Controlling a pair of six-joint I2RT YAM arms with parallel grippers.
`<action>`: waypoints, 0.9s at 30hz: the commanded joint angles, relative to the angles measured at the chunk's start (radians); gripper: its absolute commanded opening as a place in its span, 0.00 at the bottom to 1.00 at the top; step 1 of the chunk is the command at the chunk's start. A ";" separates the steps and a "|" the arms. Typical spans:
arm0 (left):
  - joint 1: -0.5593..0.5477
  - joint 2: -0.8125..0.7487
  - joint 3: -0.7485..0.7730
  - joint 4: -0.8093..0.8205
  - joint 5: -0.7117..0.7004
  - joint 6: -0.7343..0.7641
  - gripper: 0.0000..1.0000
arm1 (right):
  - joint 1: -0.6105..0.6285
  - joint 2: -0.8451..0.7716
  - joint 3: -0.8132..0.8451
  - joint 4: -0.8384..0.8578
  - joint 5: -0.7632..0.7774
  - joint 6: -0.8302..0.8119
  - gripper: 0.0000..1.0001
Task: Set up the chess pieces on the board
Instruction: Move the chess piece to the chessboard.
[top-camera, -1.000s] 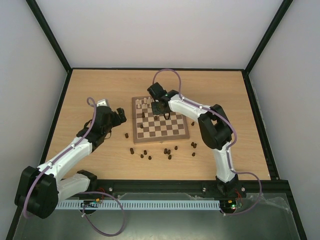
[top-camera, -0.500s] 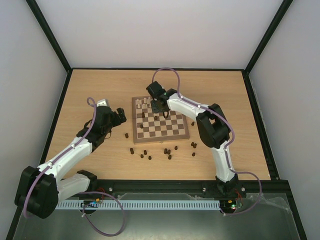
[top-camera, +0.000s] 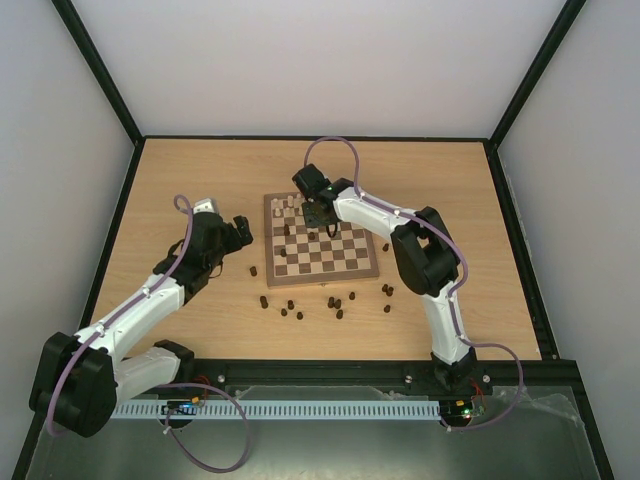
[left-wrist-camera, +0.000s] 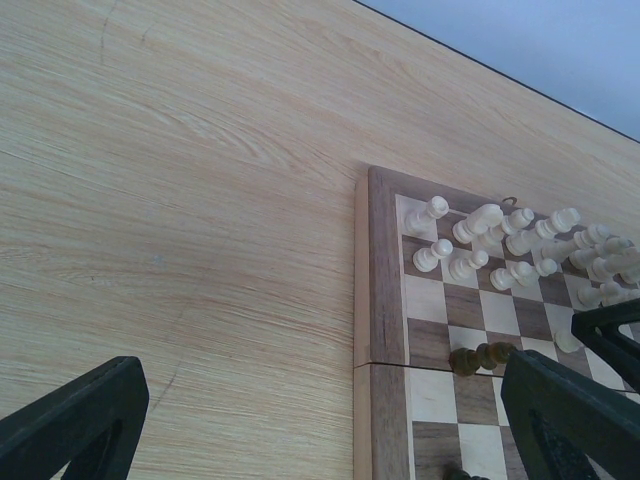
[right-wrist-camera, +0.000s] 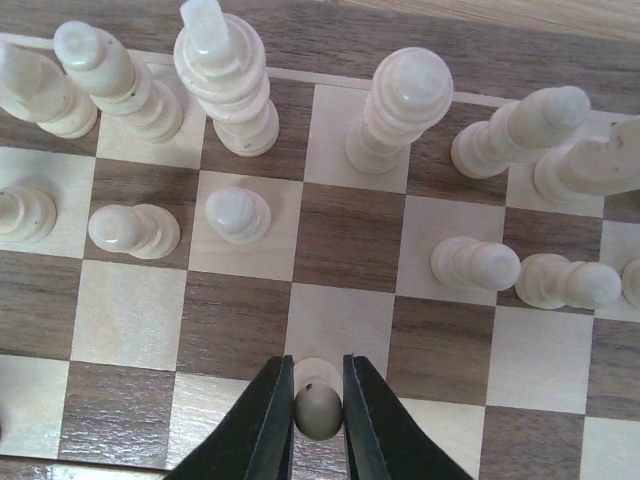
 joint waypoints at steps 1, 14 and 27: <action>-0.003 -0.001 -0.019 0.018 -0.003 0.013 0.99 | 0.004 0.004 -0.012 -0.047 0.013 -0.002 0.14; -0.002 0.006 -0.014 0.022 -0.002 0.013 1.00 | -0.002 0.019 0.045 -0.055 0.067 0.002 0.09; -0.002 0.012 -0.010 0.025 -0.003 0.014 1.00 | -0.013 0.065 0.090 -0.057 0.074 0.002 0.09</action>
